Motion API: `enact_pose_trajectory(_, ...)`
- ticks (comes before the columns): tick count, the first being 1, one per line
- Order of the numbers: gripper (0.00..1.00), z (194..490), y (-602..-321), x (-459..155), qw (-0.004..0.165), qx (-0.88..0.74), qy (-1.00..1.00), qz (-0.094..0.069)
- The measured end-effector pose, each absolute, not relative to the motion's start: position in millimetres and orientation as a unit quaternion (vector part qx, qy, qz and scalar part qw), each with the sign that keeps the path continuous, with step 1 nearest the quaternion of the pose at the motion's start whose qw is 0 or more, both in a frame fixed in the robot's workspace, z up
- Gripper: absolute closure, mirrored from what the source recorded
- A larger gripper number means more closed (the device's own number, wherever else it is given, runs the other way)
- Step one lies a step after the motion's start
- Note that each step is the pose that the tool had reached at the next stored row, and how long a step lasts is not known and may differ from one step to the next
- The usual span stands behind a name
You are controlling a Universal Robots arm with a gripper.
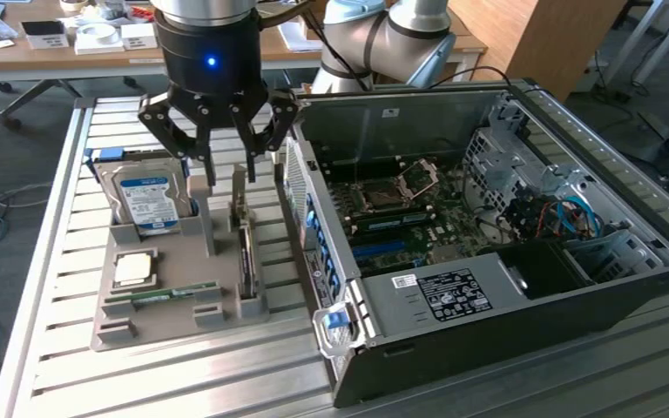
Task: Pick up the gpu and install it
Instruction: 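Pick up the gpu and move the gpu toward the slot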
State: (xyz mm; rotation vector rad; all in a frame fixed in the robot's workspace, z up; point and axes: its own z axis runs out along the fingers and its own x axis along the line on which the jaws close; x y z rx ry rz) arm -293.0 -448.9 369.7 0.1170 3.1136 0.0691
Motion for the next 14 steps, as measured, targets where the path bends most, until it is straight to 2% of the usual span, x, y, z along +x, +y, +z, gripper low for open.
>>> enact_pose_trajectory(14,0.53,353,-449,-293,0.012,0.038,0.999,0.022)
